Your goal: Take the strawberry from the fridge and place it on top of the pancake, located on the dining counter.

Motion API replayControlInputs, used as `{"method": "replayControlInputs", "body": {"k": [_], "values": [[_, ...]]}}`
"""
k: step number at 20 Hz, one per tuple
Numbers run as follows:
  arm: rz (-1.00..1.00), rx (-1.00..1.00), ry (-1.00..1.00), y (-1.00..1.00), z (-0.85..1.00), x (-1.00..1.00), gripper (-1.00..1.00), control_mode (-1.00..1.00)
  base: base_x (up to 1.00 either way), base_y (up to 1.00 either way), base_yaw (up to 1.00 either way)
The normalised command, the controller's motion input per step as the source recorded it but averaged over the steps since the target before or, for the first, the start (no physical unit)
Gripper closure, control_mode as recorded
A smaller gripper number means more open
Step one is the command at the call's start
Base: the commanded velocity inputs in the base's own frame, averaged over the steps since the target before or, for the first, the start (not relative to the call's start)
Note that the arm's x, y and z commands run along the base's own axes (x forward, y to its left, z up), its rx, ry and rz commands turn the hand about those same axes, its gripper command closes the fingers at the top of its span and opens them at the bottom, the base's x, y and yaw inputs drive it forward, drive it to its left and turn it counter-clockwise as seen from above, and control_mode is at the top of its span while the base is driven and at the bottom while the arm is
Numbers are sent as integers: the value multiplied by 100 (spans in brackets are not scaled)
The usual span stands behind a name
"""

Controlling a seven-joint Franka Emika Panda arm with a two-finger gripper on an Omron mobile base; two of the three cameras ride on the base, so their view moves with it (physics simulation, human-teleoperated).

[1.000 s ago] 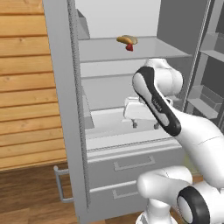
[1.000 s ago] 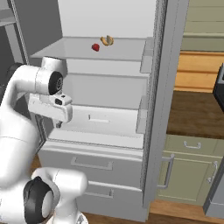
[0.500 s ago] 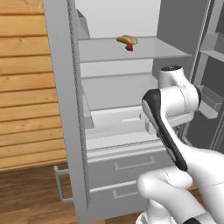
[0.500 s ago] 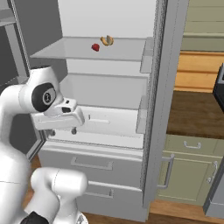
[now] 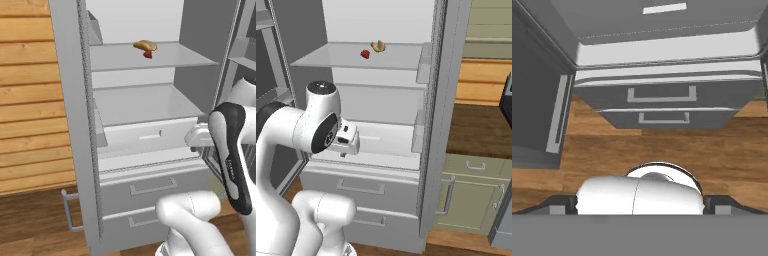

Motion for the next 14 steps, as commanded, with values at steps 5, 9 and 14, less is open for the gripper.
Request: {"method": "replayControlInputs", "body": {"k": [5, 9, 14], "values": [[-21, 0, -4, 6, -14, 0, -100, -100, 0, 0, 0], [-10, -4, 11, 4, -14, 1, -100, -100, 0, 0, 0], [9, -10, 9, 2, -1, -3, -100, -100, 0, 0, 0]]}}
